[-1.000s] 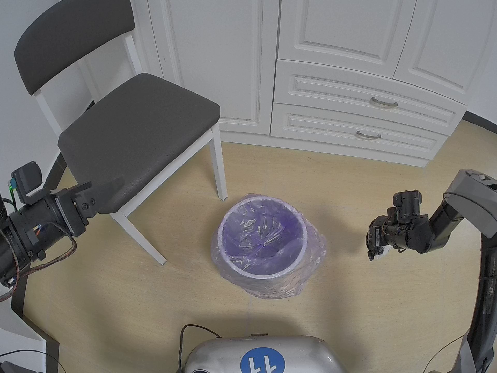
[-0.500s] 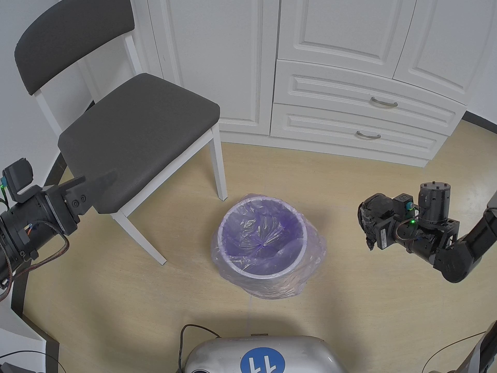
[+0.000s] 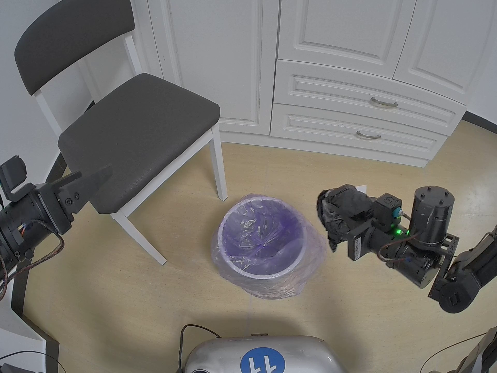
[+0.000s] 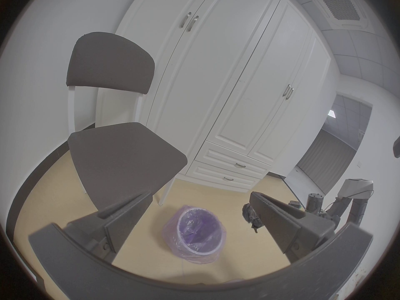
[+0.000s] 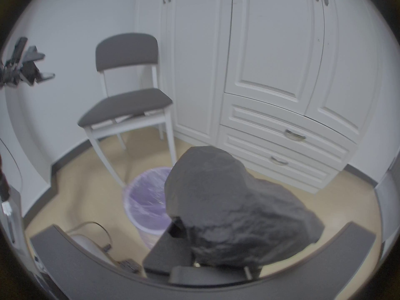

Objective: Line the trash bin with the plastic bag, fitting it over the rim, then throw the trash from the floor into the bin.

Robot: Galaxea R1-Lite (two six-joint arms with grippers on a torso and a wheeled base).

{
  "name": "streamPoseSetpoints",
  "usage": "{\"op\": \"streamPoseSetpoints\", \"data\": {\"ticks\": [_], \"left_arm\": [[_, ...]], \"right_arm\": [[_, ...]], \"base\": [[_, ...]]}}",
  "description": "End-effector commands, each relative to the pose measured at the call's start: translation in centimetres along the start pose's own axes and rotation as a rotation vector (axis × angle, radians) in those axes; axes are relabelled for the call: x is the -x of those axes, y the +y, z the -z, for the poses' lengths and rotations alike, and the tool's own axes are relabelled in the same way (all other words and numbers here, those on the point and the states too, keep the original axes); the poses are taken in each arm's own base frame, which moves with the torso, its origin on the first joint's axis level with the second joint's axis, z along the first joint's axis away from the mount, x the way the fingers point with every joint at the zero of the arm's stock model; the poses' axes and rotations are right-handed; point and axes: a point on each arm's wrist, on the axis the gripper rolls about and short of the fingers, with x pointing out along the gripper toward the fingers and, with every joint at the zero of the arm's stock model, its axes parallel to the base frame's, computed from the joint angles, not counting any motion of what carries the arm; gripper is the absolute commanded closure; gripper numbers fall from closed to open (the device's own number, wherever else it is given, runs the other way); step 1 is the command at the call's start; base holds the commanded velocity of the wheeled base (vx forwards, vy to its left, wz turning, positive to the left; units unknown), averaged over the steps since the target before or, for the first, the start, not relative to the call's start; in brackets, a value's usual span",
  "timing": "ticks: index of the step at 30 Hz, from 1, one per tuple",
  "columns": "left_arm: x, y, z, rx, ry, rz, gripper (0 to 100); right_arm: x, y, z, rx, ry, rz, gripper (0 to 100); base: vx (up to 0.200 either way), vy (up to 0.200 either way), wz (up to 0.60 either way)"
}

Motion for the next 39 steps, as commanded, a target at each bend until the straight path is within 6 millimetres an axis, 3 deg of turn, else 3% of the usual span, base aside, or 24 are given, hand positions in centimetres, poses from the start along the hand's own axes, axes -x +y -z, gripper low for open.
{"op": "streamPoseSetpoints", "data": {"ticks": [1,4,9,11,14,18,23,31,39], "left_arm": [[0.3,-0.1,-0.2,-0.004,-0.016,0.005,0],[0.5,-0.2,-0.4,-0.006,-0.026,0.008,0],[0.8,-0.3,-0.5,-0.010,-0.036,0.011,0],[0.9,-0.4,-0.7,-0.015,-0.044,0.014,0],[0.9,-0.4,-0.6,-0.016,-0.043,0.014,0],[0.8,-0.4,-0.6,-0.015,-0.036,0.015,0],[0.6,-0.3,-0.5,-0.013,-0.031,0.013,0],[0.7,-0.3,-0.6,-0.016,-0.035,0.013,0],[0.7,-0.3,-0.8,-0.018,-0.043,0.013,0]], "right_arm": [[-0.3,5.0,-0.1,-0.098,-0.041,-0.138,100],[-0.8,6.3,-0.5,-0.146,-0.041,-0.161,100],[-1.4,6.6,-1.0,-0.191,-0.052,-0.165,100],[-2.3,6.9,-2.5,-0.257,-0.066,-0.168,100],[-3.4,7.2,-3.1,-0.288,-0.031,-0.169,100],[-5.8,7.2,-5.0,-0.317,0.098,-0.146,100],[-8.2,7.3,-7.1,-0.485,0.129,-0.128,100],[-12.2,7.4,-7.0,-0.720,0.245,-0.060,100],[-14.4,6.6,-7.4,-0.874,0.346,0.031,100]], "base": [[0.000,0.000,0.00],[0.000,0.000,0.00],[0.000,0.000,0.00],[0.000,0.000,0.00],[0.000,0.000,0.00],[0.000,0.000,0.00],[0.000,0.000,0.00],[0.000,0.000,0.00],[0.000,0.000,0.00]]}}
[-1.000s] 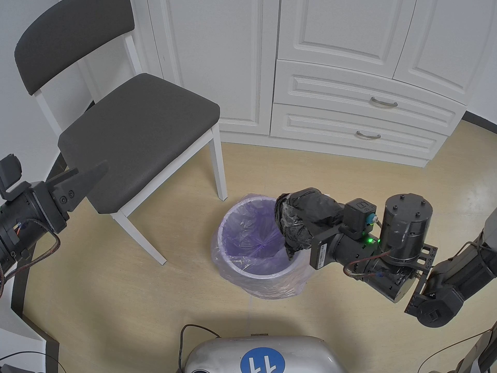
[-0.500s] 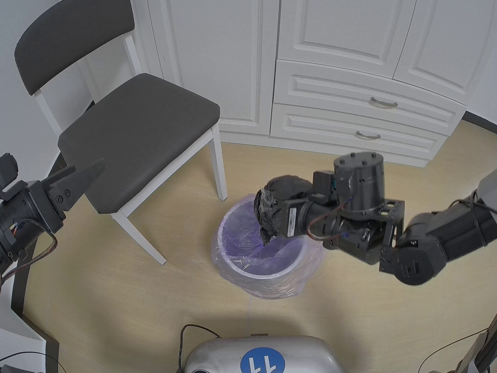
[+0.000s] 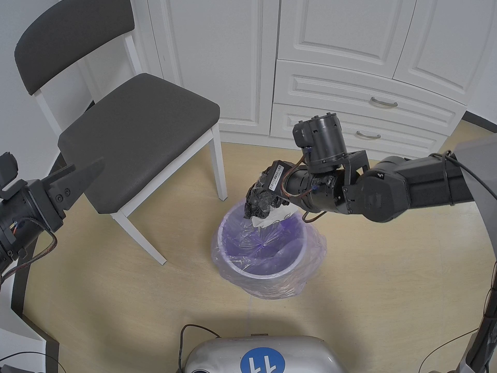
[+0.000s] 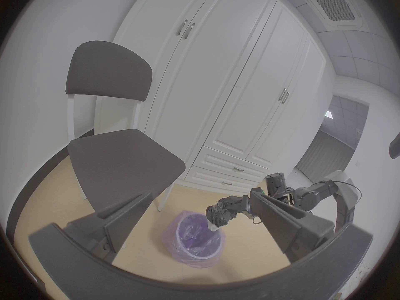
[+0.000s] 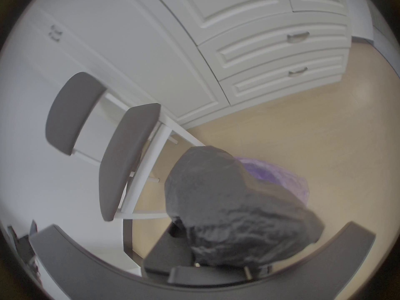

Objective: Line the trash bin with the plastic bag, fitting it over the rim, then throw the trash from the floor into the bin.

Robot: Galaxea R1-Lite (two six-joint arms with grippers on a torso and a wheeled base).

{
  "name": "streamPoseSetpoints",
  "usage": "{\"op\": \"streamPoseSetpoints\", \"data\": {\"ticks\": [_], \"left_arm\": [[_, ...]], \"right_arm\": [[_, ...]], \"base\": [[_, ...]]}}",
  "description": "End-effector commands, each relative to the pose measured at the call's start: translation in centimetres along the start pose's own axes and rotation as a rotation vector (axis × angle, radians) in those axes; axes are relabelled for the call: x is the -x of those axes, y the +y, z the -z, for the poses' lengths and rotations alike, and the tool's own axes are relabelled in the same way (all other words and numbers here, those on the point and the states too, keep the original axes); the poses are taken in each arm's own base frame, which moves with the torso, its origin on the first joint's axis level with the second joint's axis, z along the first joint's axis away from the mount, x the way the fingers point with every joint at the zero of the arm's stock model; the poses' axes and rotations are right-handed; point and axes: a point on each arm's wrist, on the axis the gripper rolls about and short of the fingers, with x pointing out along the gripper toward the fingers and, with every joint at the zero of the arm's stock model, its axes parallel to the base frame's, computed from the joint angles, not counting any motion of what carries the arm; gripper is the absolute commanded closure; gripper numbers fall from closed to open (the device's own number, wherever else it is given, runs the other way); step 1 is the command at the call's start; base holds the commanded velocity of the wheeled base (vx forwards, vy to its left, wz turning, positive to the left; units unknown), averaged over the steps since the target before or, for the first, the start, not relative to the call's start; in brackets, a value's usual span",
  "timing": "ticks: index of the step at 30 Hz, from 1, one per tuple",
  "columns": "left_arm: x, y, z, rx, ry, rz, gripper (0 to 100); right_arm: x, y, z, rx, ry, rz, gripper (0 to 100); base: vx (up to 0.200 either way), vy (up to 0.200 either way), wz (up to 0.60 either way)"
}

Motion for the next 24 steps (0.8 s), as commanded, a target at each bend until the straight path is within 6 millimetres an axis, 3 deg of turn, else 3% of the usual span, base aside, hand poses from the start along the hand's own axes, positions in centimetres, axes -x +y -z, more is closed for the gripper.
{"op": "streamPoseSetpoints", "data": {"ticks": [1,11,24], "left_arm": [[-0.1,0.0,-0.2,-0.002,-0.005,0.001,0],[-0.2,-0.1,-0.3,-0.002,-0.008,0.004,0],[-0.3,-0.1,-0.4,-0.003,-0.011,0.003,0]], "right_arm": [[-3.9,-1.1,0.0,-0.097,0.035,0.081,100],[-8.1,-2.9,2.2,-0.117,0.074,0.143,100],[-9.6,-3.7,3.4,-0.126,0.082,0.166,100]], "base": [[0.000,0.000,0.00],[0.000,0.000,0.00],[0.000,0.000,0.00]]}}
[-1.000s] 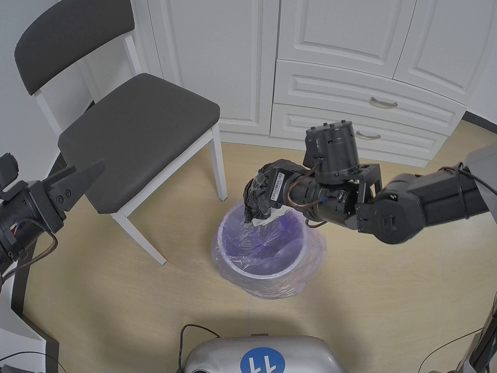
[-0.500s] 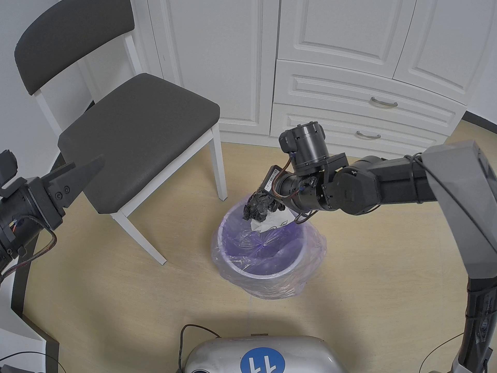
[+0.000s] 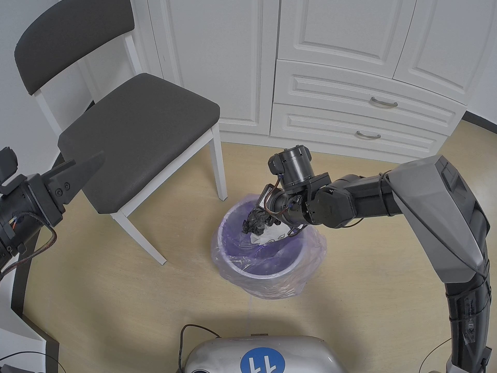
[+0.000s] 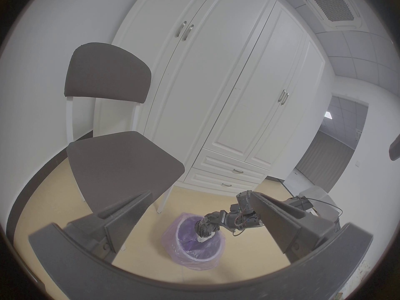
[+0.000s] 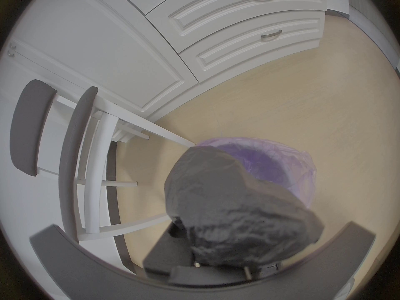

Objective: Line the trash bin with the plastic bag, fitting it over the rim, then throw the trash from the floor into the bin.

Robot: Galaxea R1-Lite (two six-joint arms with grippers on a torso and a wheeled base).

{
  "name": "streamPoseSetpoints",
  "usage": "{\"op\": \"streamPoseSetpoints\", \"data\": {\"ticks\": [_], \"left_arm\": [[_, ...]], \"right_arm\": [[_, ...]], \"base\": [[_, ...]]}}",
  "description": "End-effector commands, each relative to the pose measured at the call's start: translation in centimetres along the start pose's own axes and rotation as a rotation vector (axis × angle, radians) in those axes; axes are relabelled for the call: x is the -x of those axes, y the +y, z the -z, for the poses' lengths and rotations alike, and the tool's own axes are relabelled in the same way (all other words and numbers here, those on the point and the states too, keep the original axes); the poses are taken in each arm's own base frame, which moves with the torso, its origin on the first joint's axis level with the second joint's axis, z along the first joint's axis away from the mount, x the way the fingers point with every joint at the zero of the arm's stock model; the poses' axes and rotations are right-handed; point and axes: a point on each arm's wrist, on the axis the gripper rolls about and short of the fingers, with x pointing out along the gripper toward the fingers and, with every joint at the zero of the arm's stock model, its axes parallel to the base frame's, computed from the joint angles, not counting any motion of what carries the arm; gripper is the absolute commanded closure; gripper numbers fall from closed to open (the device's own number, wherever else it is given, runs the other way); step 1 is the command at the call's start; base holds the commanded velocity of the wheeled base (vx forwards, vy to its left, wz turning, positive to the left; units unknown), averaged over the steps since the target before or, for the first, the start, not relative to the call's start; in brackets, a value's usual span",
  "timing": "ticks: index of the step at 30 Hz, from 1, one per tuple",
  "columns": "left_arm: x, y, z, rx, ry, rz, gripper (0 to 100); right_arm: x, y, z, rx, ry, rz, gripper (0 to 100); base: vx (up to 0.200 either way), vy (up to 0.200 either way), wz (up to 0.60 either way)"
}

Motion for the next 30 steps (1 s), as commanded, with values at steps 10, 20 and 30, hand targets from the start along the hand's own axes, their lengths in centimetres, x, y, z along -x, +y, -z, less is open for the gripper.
{"op": "streamPoseSetpoints", "data": {"ticks": [10,20,30], "left_arm": [[0.2,-0.1,-0.2,-0.002,-0.010,0.001,0],[0.2,-0.1,-0.3,-0.003,-0.015,0.001,0],[0.0,0.0,-0.2,-0.001,-0.007,-0.003,0]], "right_arm": [[0.1,0.5,4.0,0.077,0.041,0.045,100],[2.0,1.6,6.7,0.150,0.109,0.056,100],[1.4,1.6,6.2,0.146,0.048,0.094,100]], "base": [[0.000,0.000,0.00],[0.000,0.000,0.00],[0.000,0.000,0.00]]}}
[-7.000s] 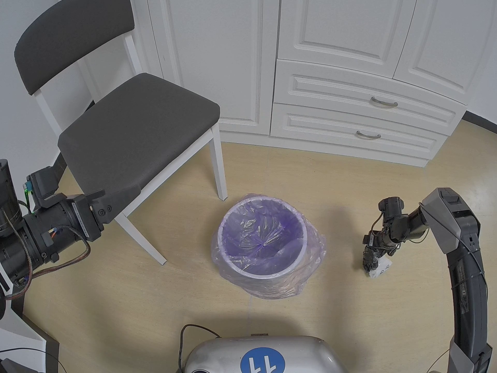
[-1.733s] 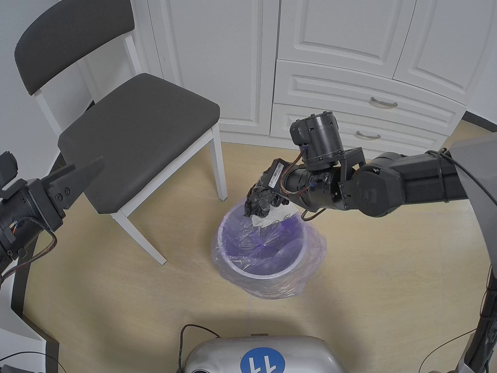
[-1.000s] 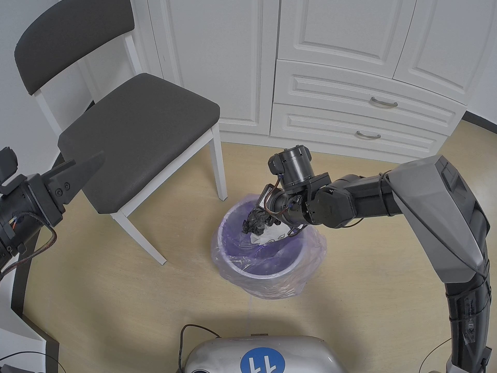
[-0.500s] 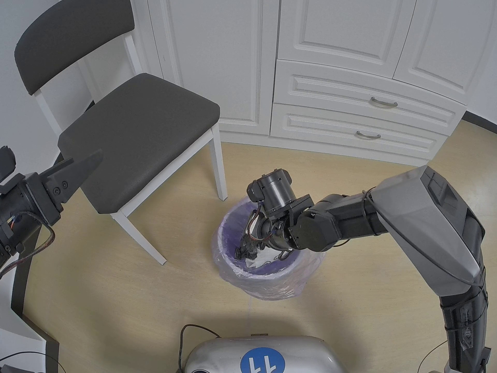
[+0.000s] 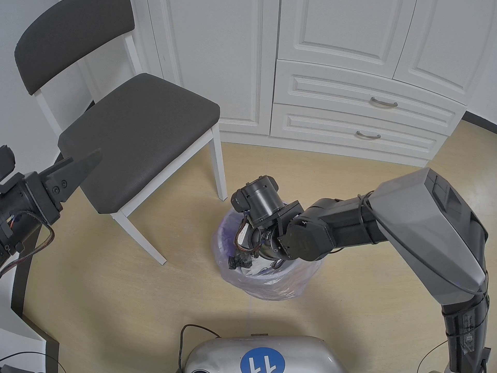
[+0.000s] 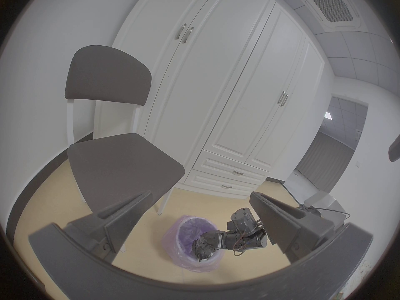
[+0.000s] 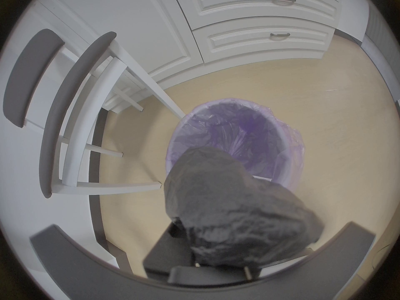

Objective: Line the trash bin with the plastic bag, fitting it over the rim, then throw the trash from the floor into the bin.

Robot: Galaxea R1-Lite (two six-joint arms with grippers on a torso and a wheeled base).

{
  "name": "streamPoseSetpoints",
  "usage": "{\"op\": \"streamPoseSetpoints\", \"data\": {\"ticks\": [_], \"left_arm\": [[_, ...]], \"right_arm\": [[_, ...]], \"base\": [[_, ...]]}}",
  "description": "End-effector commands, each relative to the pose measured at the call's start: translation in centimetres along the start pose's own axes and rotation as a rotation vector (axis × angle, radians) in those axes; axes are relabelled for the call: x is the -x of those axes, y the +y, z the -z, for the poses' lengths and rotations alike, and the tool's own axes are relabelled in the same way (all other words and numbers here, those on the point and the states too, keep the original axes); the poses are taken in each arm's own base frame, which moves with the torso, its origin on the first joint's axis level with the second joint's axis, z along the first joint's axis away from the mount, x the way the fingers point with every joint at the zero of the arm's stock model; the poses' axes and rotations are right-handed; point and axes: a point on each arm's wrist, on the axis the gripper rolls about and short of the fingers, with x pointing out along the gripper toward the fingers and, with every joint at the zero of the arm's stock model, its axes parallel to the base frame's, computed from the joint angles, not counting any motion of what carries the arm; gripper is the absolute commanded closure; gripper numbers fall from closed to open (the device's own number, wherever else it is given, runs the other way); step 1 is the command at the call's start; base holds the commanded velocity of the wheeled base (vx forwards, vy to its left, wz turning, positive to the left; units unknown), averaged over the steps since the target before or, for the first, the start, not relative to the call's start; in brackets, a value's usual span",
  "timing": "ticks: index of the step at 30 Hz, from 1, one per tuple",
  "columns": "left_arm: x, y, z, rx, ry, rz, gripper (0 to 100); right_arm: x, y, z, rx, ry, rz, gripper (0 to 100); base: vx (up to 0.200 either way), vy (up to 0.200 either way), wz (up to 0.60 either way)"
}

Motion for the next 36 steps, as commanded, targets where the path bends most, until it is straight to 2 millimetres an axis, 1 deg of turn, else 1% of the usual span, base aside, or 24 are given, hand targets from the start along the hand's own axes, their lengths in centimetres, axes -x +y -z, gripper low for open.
{"op": "streamPoseSetpoints", "data": {"ticks": [1,5,8,9,13,17,22,23,31,36], "left_arm": [[-0.1,0.1,0.1,0.002,0.005,-0.003,0],[-0.2,0.1,0.1,0.002,0.005,-0.003,0],[-0.2,0.1,0.1,0.002,0.008,-0.004,0],[-0.2,0.1,0.1,0.002,0.008,-0.004,0],[-0.2,0.1,0.1,0.002,0.008,-0.004,0],[-0.2,0.1,0.1,0.002,0.008,-0.004,0],[-0.3,0.1,0.1,0.002,0.008,-0.004,0],[-0.3,0.1,0.0,0.001,0.005,-0.004,0],[-0.3,0.1,0.0,0.001,0.005,-0.004,0],[-0.3,0.1,0.0,0.001,0.005,-0.004,0]], "right_arm": [[-0.6,-0.4,-1.3,-0.028,-0.028,0.003,100],[-1.4,-1.0,-3.1,-0.074,-0.081,0.006,100],[-2.6,-1.6,-3.6,-0.091,-0.115,0.009,100],[-3.3,-2.0,-3.5,-0.092,-0.120,0.017,100],[-4.6,-2.7,-2.8,-0.067,-0.104,0.041,100],[-5.4,-3.0,-2.1,-0.059,-0.091,0.052,100],[-6.8,-3.4,-1.4,-0.062,-0.095,0.052,100],[-7.3,-3.7,-1.3,-0.068,-0.103,0.046,100],[-8.8,-4.3,-0.4,-0.048,-0.094,0.061,100],[-9.8,-4.3,-0.2,-0.054,-0.101,0.060,100]], "base": [[0.000,0.000,0.00],[0.000,0.000,0.00],[0.000,0.000,0.00],[0.000,0.000,0.00],[0.000,0.000,0.00],[0.000,0.000,0.00],[0.000,0.000,0.00],[0.000,0.000,0.00],[0.000,0.000,0.00],[0.000,0.000,0.00]]}}
